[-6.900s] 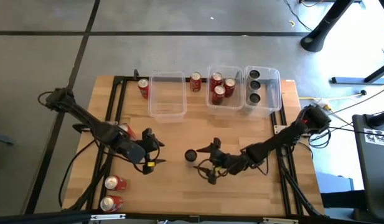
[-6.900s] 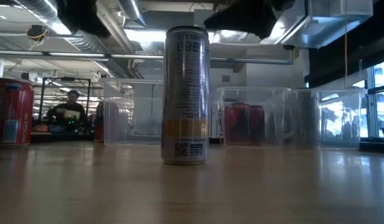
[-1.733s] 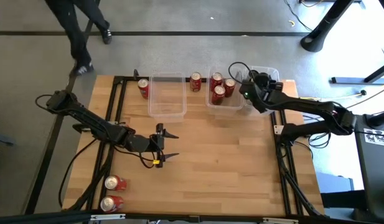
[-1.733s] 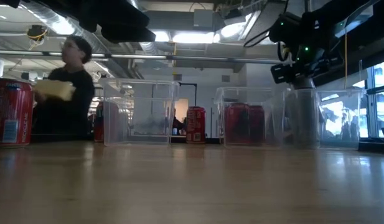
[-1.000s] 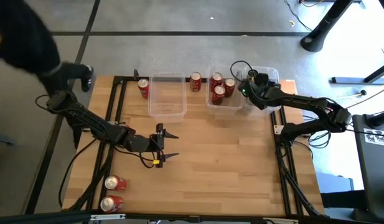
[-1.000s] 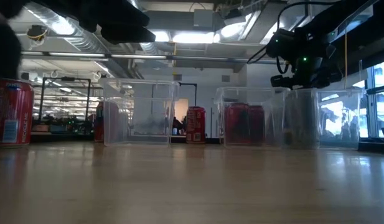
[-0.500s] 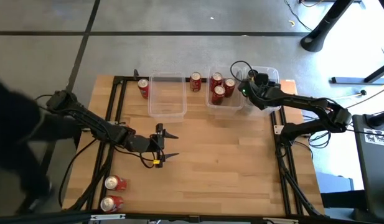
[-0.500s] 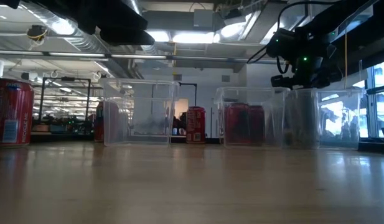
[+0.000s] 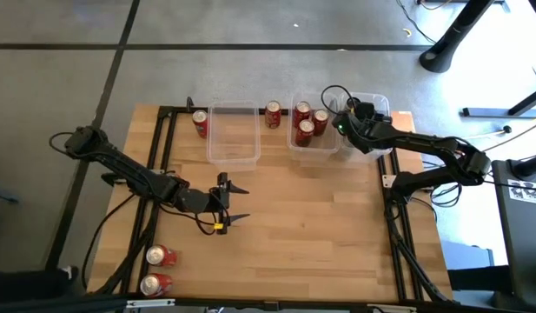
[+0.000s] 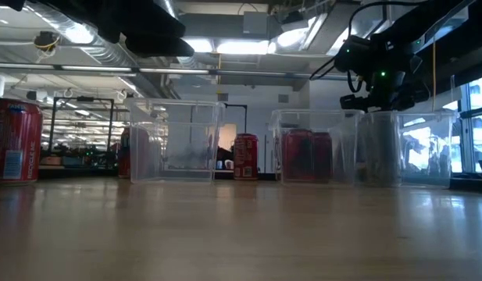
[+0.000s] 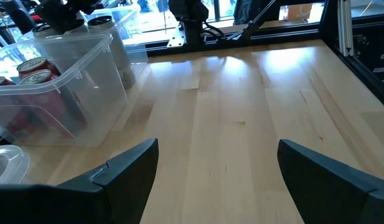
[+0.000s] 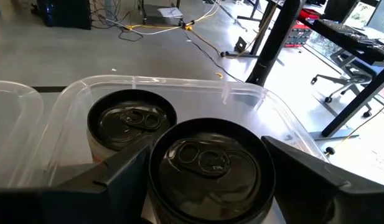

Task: Sort soda cans
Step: Put the white and yellow soda can into the right transparent bin, then put the red soda can into the center transparent bin

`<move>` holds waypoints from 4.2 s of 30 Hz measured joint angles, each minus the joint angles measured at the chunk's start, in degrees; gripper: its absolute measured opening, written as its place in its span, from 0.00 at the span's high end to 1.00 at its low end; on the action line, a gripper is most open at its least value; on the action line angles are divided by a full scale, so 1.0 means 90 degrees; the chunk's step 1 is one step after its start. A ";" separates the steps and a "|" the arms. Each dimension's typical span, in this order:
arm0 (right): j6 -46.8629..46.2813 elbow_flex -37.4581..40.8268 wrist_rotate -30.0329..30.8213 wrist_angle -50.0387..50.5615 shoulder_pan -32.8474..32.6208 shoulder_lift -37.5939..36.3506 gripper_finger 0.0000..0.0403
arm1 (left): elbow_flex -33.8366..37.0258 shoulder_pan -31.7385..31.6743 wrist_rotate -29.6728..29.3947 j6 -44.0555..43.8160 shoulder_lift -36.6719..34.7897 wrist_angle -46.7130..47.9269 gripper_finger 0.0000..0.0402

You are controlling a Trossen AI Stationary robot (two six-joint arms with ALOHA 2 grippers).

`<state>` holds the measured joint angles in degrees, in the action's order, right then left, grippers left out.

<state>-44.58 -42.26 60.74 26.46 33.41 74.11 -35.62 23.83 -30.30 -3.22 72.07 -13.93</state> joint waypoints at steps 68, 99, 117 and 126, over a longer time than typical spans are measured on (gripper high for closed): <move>0.3551 -0.1881 -0.7989 -0.4689 -0.0479 0.0709 0.03 | -0.0214 -0.0876 -0.0717 -0.0004 -0.2831 0.2394 0.21; 0.6003 -0.7378 -0.6942 0.0841 0.0043 0.5320 0.03 | -0.0214 -0.1535 -0.0704 -0.0165 -0.2839 0.2841 0.21; 0.6022 -0.7399 -0.6379 0.1128 0.0027 0.5707 0.03 | -0.0209 -0.1535 -0.0704 -0.0275 -0.2837 0.3043 0.21; 0.6003 -0.7395 -0.6392 0.1260 0.0032 0.5707 0.13 | -0.0209 -0.1528 -0.0704 -0.0379 -0.2837 0.3058 0.21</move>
<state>9.45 -108.81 3.21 37.80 33.69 125.47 -37.50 10.09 -36.64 -6.64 46.54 13.58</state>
